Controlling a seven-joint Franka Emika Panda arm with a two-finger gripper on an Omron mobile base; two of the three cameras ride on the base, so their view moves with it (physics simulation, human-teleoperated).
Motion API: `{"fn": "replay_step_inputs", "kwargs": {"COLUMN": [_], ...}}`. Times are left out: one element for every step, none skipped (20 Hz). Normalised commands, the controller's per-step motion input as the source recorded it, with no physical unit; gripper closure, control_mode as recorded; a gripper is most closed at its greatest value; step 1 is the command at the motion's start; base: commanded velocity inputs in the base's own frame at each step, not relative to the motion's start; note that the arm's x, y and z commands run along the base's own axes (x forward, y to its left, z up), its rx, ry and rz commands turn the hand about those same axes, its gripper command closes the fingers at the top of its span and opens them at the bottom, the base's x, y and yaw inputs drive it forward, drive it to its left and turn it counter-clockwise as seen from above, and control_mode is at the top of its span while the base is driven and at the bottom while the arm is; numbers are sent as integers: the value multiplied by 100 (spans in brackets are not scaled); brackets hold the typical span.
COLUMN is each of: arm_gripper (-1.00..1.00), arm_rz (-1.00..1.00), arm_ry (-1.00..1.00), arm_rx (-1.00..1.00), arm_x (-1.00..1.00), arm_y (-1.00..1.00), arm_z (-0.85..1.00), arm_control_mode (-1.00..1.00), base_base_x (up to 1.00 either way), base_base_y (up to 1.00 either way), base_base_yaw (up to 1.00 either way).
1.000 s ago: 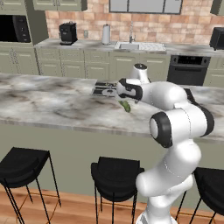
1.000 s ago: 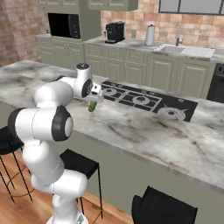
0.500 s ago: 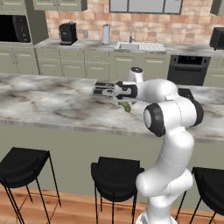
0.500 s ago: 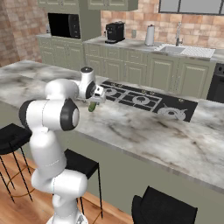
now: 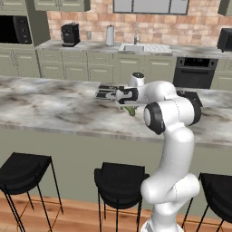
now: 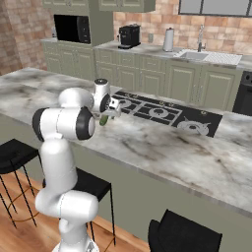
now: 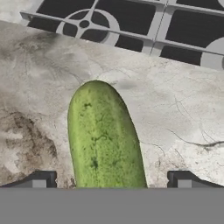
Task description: Place the liquors on the top shelf of the fridge to keep them out of children's reach, and place the cucumber on lower shelves for easy access.
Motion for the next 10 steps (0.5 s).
{"fn": "replay_step_inputs", "kwargs": {"arm_gripper": [-100,-100,100,100,100,100,100,100,100,100], "arm_rz": [0,0,0,0,0,0,0,0,0,0], "arm_ry": [1,1,3,5,5,3,5,2,0,0], "arm_rx": [0,0,0,0,0,0,0,0,0,0], "arm_x": [33,32,30,24,17,9,2,0,0,0], "arm_y": [0,0,0,0,0,0,0,0,0,0], "arm_z": [-26,-26,-31,-32,-33,-35,-37,-36,-40,-41], "arm_control_mode": [-100,-100,-100,-100,-100,-100,-100,-100,-100,-100], "base_base_x": [0,0,0,0,0,0,0,0,0,0], "base_base_y": [0,0,0,0,0,0,0,0,0,0], "base_base_yaw": [0,0,0,0,0,0,0,0,0,0]}}
